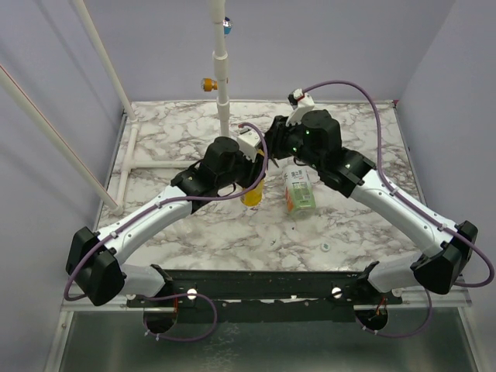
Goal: Screw on the bottle caps
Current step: Screw the bottle cap onto the plastic bottle.
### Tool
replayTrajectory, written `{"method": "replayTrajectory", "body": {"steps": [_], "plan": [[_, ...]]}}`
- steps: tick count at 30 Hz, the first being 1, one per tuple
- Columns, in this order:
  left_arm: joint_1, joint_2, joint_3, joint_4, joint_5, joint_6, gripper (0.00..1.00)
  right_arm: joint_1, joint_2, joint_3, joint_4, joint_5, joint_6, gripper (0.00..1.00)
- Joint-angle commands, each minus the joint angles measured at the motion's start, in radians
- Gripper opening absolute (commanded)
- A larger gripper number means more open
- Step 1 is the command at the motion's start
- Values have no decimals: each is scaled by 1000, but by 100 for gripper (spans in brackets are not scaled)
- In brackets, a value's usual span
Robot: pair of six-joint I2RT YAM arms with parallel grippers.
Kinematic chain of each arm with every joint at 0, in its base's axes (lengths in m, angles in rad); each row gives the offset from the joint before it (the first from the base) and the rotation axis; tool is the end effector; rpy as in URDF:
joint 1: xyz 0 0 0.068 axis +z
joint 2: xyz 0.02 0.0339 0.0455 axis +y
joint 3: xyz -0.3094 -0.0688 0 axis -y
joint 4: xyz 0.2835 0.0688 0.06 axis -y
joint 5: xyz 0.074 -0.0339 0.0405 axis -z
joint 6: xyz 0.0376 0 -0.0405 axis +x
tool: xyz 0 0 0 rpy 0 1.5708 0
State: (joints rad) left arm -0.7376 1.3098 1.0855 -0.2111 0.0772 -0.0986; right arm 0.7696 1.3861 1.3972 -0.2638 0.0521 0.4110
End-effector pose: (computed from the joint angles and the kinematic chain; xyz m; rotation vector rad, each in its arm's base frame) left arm 0.2430 -0.2247 0.3608 0.6944 1.9375 -0.6054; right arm 0.2556 0.2449 0.4529 -0.3003 1.8712 0.7759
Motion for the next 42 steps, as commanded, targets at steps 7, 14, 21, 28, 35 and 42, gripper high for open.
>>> {"method": "replayTrajectory", "body": {"steps": [7, 14, 21, 28, 35, 42], "plan": [[-22, 3, 54, 116, -64, 12, 0, 36, 21, -4, -56, 122, 28, 19], [-21, -9, 34, 116, -41, 15, 0, 36, 0, -15, -18, 92, 20, 32], [-16, -38, 0, 115, -6, 13, 0, 36, -42, -18, -5, 82, 20, 48], [-11, -67, -27, 111, 33, 6, 0, 37, -82, -28, 14, 43, 9, 56], [-6, -81, -29, 107, 90, 7, 0, 36, -126, -58, 40, -36, -33, 61], [4, -101, -37, 104, 154, 11, 0, 36, -179, -102, 55, -119, -66, 66]]}}
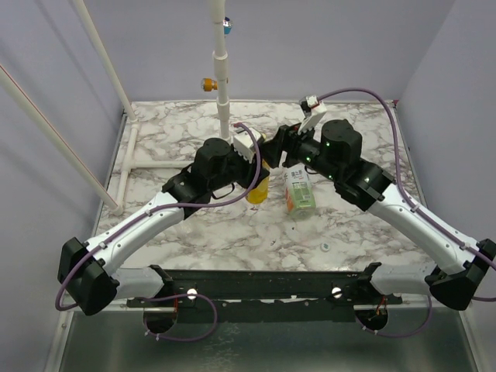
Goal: Screw on the bottle caps
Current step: Screw the bottle cap onto the plastic bottle.
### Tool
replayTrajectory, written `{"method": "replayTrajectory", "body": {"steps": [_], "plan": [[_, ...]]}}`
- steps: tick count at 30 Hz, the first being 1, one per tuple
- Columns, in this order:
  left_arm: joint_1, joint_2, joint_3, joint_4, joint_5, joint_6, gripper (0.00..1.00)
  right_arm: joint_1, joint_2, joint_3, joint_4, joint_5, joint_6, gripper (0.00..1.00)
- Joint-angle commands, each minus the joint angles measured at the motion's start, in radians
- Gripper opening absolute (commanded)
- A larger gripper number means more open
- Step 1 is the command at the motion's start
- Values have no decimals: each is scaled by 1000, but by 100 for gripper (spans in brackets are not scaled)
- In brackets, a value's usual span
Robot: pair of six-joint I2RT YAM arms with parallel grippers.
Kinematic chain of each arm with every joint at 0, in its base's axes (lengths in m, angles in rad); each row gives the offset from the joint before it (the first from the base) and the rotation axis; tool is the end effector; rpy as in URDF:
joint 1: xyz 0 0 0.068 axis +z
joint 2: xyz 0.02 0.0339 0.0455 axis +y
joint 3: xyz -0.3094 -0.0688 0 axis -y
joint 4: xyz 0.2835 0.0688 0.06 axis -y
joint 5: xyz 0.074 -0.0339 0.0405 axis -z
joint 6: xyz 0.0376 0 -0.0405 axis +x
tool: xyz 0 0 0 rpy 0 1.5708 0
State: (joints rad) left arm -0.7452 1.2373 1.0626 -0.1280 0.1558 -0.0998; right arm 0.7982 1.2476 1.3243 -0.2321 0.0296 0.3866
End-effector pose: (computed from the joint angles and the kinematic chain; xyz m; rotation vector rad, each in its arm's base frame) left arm 0.2271 -0.2175 0.3825 0.7177 1.7967 -0.7199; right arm 0.2172 0.2212 0.4712 -0.3459 1.7685 0.8386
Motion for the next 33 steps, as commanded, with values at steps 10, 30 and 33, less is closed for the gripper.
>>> {"method": "replayTrajectory", "body": {"steps": [10, 30, 33], "plan": [[27, -75, -40, 13, 176, 17, 0, -6, -98, -68, -6, -167, -88, 72], [80, -140, -86, -16, 561, -18, 0, -349, -2, -178, 453, -1108, 175, 86], [81, -136, -84, -12, 590, -23, 0, -349, 33, -184, 510, -1116, 217, 84]]}}
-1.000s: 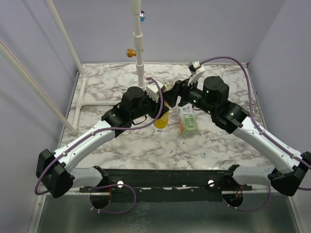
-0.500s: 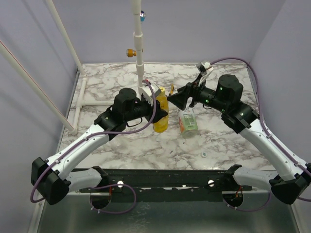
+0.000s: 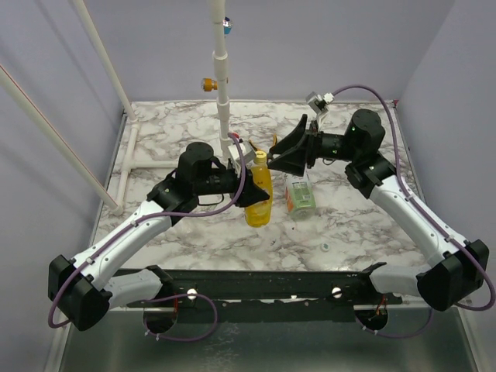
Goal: Screw on the bottle caps
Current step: Screw the bottle cap onto the plastic bottle.
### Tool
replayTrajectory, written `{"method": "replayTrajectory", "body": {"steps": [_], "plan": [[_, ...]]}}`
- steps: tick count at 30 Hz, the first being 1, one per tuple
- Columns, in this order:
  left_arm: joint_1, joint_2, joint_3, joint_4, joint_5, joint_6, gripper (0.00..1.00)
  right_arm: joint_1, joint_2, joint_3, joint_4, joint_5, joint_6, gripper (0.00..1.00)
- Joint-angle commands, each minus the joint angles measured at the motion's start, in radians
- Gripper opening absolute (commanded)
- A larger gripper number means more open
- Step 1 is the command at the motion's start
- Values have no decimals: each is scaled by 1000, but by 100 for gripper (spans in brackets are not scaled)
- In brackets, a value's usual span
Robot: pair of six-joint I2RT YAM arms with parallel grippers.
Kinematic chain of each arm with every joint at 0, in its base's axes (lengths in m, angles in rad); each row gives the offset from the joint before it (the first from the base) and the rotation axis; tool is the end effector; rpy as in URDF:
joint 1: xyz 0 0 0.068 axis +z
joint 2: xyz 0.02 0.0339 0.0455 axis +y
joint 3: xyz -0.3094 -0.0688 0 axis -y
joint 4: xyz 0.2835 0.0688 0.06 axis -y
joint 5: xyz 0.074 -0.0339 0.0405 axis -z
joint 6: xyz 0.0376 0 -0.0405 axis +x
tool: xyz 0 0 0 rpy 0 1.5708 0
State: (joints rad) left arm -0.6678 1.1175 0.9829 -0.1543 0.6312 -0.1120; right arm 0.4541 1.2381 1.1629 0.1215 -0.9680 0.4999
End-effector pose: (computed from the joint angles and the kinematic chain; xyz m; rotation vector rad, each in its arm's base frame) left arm 0.2010 -0.1868 0.3833 0.9663 1.7002 -1.1126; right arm 0.2572 0.1600 0.4489 -0.8078 1.5501 1.4514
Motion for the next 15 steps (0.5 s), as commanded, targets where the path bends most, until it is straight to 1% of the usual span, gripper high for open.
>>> {"method": "replayTrajectory", "body": {"steps": [1, 6, 9, 11, 15], "plan": [[4, -15, -4, 15, 123, -13, 0, -5, 51, -25, 173, -119, 114, 83], [4, -7, 0, 17, 148, -20, 0, -5, 79, -31, 257, -139, 171, 81], [4, 2, 3, 23, 168, -25, 0, -5, 84, -39, 301, -150, 200, 77], [3, 8, 3, 29, 178, -30, 0, -3, 87, -41, 317, -153, 214, 73], [4, 22, 5, 52, 195, -44, 0, 3, 91, -42, 321, -155, 218, 69]]}}
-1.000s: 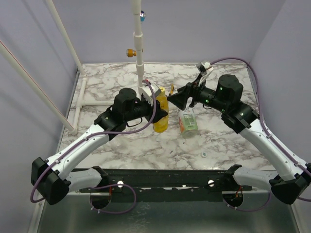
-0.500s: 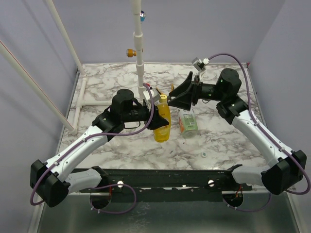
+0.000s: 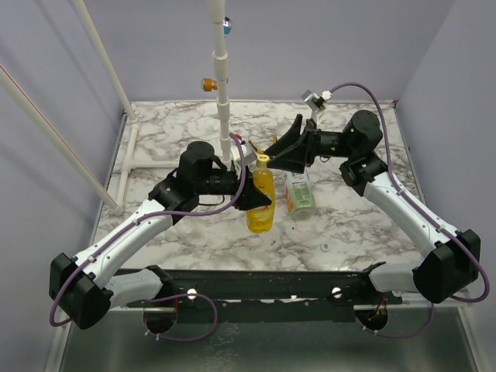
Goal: Screw on the bottle caps
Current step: Screw the bottle cap onto the plastic bottle.
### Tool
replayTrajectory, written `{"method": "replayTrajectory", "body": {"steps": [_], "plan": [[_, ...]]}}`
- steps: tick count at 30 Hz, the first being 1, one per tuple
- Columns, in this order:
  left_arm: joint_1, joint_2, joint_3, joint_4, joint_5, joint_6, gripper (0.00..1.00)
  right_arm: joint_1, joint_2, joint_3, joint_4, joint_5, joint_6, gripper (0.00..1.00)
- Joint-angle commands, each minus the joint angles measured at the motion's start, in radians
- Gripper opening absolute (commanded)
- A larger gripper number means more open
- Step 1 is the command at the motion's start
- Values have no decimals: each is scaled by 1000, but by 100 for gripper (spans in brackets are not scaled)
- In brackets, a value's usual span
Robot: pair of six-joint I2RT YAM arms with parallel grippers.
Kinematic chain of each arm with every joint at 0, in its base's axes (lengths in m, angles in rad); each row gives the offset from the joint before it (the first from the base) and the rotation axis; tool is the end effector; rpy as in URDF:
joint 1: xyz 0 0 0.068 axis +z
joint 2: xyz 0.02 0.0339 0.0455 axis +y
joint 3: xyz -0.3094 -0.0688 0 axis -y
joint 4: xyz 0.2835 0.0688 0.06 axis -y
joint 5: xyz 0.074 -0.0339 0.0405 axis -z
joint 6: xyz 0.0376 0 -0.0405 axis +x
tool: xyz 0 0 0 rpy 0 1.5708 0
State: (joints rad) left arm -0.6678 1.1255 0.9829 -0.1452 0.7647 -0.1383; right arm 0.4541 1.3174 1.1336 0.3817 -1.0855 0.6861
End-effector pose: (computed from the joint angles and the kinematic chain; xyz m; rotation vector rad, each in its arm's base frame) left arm 0.1981 -0.1894 0.3831 1.0404 1.6723 -1.2503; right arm 0.2747 0.1711 0.4382 -0.8525 1.4940 1.6158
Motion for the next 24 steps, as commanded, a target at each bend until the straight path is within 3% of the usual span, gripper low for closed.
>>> {"method": "replayTrajectory", "body": {"steps": [1, 16, 24], "plan": [[4, 19, 5, 47, 65, -21, 0, 4, 13, -12, 62, -36, 32, 68], [4, 36, 7, 62, 71, -27, 0, 21, 27, 3, 35, -22, 13, 45], [4, 46, 18, 62, 50, -36, 0, 31, -2, 8, -76, 38, -69, 29]]}}
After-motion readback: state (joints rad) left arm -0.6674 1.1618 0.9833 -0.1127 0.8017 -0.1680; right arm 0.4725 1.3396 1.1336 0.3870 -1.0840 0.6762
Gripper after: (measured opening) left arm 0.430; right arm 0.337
